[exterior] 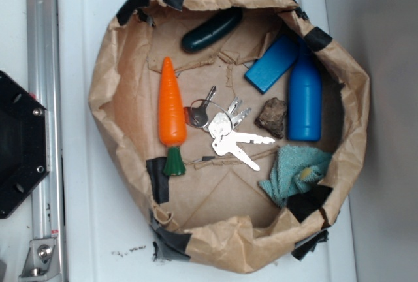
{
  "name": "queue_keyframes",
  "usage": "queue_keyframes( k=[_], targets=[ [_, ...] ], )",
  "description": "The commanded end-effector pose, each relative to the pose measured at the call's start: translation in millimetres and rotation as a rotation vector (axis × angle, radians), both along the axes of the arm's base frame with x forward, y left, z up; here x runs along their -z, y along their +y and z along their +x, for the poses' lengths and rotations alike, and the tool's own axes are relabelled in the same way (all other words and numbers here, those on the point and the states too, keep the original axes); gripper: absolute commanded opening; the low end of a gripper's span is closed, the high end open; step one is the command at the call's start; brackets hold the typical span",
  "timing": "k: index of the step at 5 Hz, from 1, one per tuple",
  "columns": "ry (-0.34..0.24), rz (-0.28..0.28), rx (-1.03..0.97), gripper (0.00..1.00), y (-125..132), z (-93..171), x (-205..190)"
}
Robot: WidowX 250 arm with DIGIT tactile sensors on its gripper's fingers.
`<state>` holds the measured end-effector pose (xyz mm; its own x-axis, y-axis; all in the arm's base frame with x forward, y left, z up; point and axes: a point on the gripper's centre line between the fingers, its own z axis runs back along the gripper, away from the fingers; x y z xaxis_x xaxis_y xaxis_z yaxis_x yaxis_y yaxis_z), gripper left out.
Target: Grab the blue cloth.
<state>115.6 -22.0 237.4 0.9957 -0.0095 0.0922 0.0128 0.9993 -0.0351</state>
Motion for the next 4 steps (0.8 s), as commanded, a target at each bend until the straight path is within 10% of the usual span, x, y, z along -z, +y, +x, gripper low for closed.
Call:
queue_keyframes(
  k=[1, 4],
  targets=[
    [0.0, 0.0, 0.0, 1.0, 0.0, 0.0, 0.0],
    [-0.201, 0.008, 0.118, 1.0, 2.0, 139.0, 70.8]
  ],
)
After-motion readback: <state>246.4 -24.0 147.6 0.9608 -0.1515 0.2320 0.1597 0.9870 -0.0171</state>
